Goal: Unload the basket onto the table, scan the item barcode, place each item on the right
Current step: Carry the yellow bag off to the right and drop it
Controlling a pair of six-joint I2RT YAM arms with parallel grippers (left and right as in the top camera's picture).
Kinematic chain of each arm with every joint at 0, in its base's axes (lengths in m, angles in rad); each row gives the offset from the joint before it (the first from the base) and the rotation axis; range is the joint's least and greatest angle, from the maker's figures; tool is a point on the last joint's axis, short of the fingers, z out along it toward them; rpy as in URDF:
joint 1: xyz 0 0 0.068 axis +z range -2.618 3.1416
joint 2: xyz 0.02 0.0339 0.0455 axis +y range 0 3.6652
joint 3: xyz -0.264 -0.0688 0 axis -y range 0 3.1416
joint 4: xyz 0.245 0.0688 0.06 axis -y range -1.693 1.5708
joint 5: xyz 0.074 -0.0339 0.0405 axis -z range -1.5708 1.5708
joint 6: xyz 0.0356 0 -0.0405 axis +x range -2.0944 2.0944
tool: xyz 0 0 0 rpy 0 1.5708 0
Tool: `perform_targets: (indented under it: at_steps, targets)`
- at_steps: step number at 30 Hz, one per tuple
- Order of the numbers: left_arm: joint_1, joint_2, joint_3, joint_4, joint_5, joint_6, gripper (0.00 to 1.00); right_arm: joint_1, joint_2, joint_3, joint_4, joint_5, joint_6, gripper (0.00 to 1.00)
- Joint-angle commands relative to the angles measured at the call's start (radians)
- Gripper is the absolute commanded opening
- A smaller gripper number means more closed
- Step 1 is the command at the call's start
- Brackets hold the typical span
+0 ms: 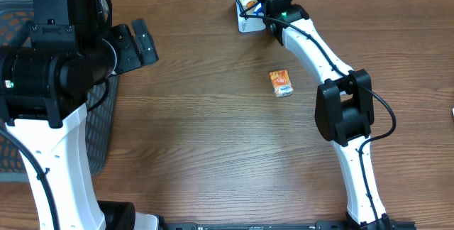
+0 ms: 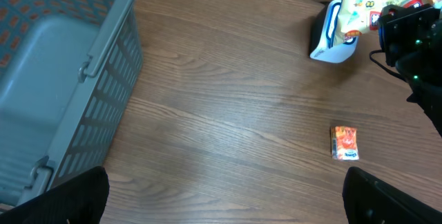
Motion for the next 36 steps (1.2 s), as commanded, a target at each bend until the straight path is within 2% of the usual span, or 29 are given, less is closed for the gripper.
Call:
perform_targets:
  at_steps: [1, 4, 8, 15, 19, 24, 29, 36]
  targets:
    - [0.001, 0.001, 0.002, 0.001, -0.01, 0.009, 1.0, 0.002, -0.126, 0.023, 0.015, 0.081, -0.097, 0.04]
    - [0.001, 0.001, 0.002, 0.001, -0.01, 0.009, 1.0, -0.006, -0.203, 0.023, 0.0, 0.173, -0.198, 0.04]
    - [0.001, 0.001, 0.002, 0.001, -0.01, 0.008, 1.0, -0.05, -0.327, 0.023, -0.103, 0.286, -0.214, 0.04]
    - [0.001, 0.001, 0.002, 0.001, -0.009, 0.009, 1.0, -0.243, -0.473, 0.023, -0.367, 0.453, -0.296, 0.04]
    - [0.001, 0.001, 0.002, 0.001, -0.01, 0.008, 1.0, -0.413, -0.481, 0.019, -0.583, 0.45, -0.294, 0.04]
    - [0.001, 0.001, 0.002, 0.001, -0.009, 0.009, 1.0, -0.635, -0.459, -0.023, -0.742, 0.345, -0.291, 0.04]
    - [0.001, 0.001, 0.002, 0.001, -0.01, 0.008, 1.0, -0.887, -0.407, -0.078, -0.779, 0.125, -0.291, 0.04]
    - [0.001, 0.001, 0.002, 0.001, -0.01, 0.008, 1.0, -1.089, -0.35, -0.092, -0.768, 0.079, -0.292, 0.06]
